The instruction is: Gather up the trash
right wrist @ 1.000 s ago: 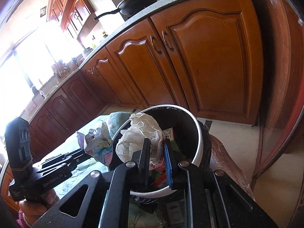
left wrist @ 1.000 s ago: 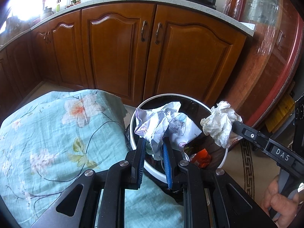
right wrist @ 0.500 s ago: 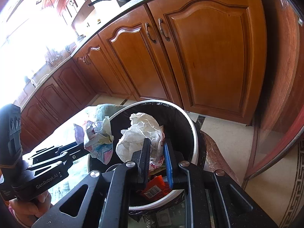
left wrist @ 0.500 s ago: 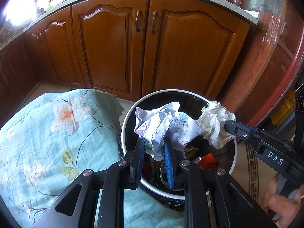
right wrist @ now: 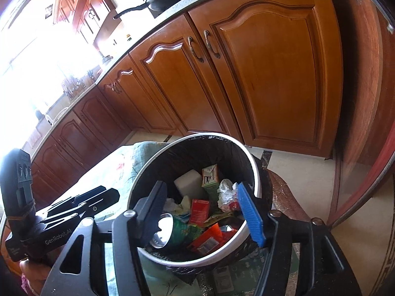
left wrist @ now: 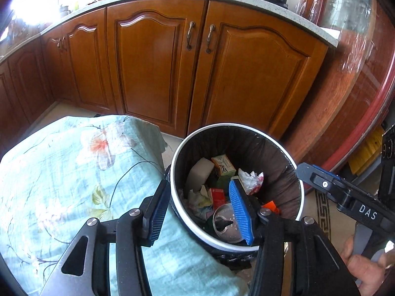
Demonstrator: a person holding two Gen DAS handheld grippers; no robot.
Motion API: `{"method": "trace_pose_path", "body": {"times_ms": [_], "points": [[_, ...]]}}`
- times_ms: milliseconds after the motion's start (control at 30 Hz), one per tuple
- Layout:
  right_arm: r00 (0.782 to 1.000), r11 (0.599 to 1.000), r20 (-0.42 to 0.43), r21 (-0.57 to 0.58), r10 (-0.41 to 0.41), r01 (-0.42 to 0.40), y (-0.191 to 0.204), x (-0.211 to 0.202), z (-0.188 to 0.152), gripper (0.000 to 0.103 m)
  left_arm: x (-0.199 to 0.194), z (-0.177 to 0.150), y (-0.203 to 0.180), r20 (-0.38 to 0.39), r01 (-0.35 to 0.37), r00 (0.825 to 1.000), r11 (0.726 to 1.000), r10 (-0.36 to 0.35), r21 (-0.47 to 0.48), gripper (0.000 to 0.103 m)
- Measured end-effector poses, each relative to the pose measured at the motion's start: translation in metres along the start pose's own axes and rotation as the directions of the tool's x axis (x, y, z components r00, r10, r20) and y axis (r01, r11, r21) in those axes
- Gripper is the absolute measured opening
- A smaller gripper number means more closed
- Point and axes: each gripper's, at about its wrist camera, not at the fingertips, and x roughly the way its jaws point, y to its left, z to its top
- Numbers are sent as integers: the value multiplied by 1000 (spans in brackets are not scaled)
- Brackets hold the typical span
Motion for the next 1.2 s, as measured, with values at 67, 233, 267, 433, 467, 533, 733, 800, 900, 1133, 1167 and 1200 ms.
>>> {"method": "trace_pose_path", "body": {"times_ms": [67,233,267,433,467,533,733,800,900,1133,1167,1200], "points": [[1000,1000,7,3,13,-13,4,-5,-4,73,-6,-5,4,6,2,1000,1000,-2,-12,54],[999,999,32,11,42,-42,16,-19,-17,90,-27,-24,14,23,11,1000,998,-10,-58,63],[998,999,38,11,45,-46,20,-23,-20,94,-32,-29,17,26,10,1000,998,-8,-68,65],[996,997,58,23,68,-69,35,-40,-41,99,-61,-53,28,57,8,998,995,-2,-100,71],[996,997,65,22,68,-70,38,-43,-46,99,-67,-59,31,66,8,998,994,0,-106,72],[995,997,79,16,67,-69,45,-51,-56,100,-80,-71,35,86,9,996,993,1,-117,74],[994,999,98,-17,43,-41,67,-72,-88,101,-119,-108,41,140,1,990,991,18,-134,77],[993,999,114,-33,34,-31,75,-82,-98,102,-131,-119,41,163,1,986,991,20,-132,79],[989,997,146,-72,17,-6,88,-96,-109,102,-152,-138,40,208,-18,977,992,45,-127,81],[946,979,322,-176,-42,103,119,-140,-124,103,-204,-173,35,348,-77,931,991,110,-108,96],[937,975,348,-187,-45,116,122,-146,-126,103,-210,-180,34,369,-85,922,991,119,-106,100],[924,971,380,-202,-45,131,126,-152,-129,103,-217,-187,33,395,-102,908,989,136,-106,102]]}}
